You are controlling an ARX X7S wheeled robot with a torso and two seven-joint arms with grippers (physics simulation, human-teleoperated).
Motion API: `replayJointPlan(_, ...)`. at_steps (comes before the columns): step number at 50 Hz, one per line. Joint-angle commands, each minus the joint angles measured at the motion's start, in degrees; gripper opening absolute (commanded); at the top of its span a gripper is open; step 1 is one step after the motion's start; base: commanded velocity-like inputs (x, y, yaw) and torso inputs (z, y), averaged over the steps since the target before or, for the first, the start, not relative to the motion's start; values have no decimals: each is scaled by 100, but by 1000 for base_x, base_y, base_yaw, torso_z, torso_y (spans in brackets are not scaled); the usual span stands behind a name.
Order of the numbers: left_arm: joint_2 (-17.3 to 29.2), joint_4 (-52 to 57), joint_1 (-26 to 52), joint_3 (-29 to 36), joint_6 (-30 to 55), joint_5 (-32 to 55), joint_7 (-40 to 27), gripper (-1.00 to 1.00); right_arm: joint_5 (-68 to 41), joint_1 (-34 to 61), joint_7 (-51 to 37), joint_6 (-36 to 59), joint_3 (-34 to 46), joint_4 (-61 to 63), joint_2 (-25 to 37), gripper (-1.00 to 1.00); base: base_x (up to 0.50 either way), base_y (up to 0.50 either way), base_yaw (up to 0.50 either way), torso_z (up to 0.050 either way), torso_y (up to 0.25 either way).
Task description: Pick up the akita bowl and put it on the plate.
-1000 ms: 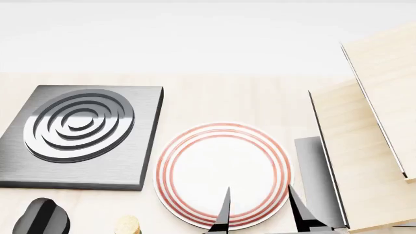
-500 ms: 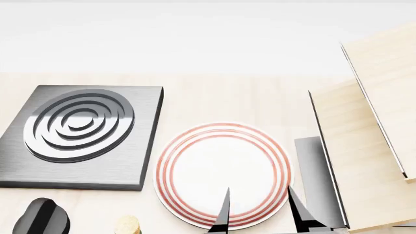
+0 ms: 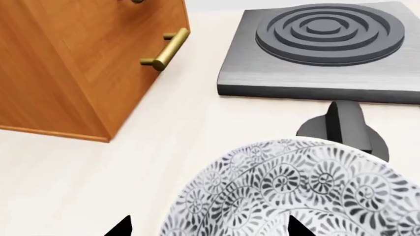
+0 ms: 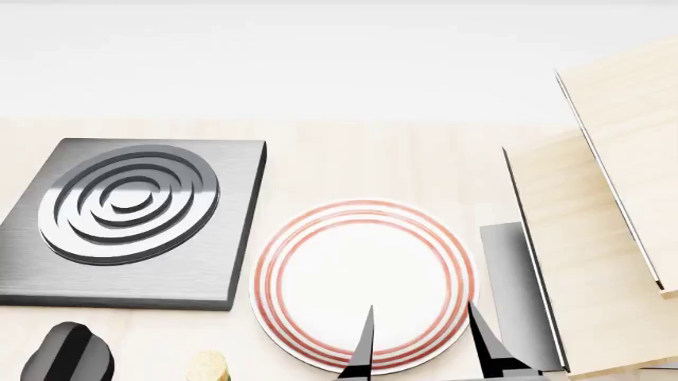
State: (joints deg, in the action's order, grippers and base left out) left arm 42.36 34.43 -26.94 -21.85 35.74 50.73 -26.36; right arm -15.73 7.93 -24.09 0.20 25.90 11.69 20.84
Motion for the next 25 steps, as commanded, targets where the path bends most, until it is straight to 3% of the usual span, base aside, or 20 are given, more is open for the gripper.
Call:
replayJointPlan(1,33,-63,61,106,103,-22,-37,100,-4,2,-11,-2,11,17,16,100,0,0,0,0,0)
replayJointPlan(25,75,-366,206,375,324,-102,-95,100,-15,4,-33,-13,40,23,31,100,0,0,0,0,0)
